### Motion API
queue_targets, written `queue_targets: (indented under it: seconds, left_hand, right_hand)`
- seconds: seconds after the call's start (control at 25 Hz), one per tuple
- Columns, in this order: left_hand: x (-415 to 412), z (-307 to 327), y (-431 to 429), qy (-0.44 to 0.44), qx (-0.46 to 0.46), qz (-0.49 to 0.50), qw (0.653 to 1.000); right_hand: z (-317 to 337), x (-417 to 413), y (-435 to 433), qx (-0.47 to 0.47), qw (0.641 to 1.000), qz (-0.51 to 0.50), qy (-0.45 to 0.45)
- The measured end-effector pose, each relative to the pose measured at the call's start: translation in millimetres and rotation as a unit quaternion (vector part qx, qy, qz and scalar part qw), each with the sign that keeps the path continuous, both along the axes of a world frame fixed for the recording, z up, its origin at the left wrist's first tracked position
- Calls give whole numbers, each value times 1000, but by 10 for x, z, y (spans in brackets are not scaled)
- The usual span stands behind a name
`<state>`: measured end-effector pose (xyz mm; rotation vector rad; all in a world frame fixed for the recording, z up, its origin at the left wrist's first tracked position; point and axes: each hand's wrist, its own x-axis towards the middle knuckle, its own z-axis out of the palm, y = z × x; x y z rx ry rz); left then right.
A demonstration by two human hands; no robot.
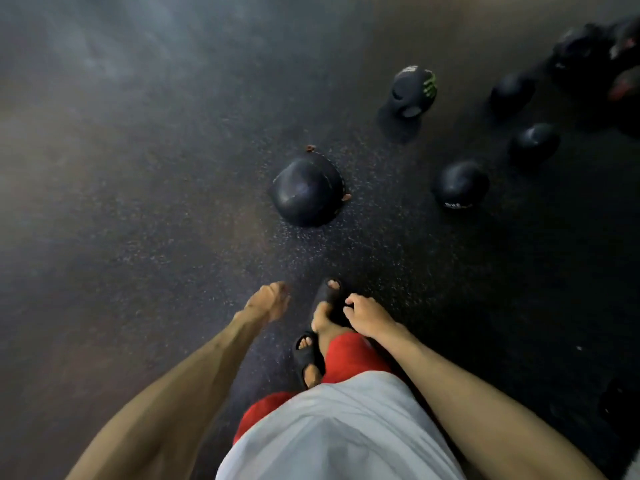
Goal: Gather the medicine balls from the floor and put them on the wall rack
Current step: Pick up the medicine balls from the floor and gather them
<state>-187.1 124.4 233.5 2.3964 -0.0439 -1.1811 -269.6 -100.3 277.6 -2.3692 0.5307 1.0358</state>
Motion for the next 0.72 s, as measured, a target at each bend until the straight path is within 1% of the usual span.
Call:
queue_targets:
  seconds: [0.04,0.08,0.16,0.24,0.4,0.48,0.56,0.68,0.72]
  left_hand:
    - [164,11,115,-5,7,2,1000]
    - [249,58,124,14,-3,25,1000]
    - [535,123,245,2,7,-4,1000]
    - [988,199,366,-13,5,-21,1000]
    - [1941,245,608,-23,35,-42,998]
    - [2316,339,667,-3,51,-95,994]
    - [2846,328,742,-12,66,-122,990]
    - [3546,266,730,-23,41,-151,987]
    - [3743,289,672,-22,51,-169,984]
  right_hand:
    - [-35,233,101,0,1000,15,-2]
    - [-49,357,132,-1,1000,19,-5]
    - [-137,732,273,-5,999,33,-9]
    - [-226,1193,427,4,999,29,-14]
    - [-328,2121,658,19,1000,-1,-16]
    - [-269,2439,754,26,999,-22,-4]
    - [-250,2857,823,33,998,-47,-3]
    - [-236,3310,887,32,995,-96,-8]
    - [-242,3447,901,27,993,-114,-7]
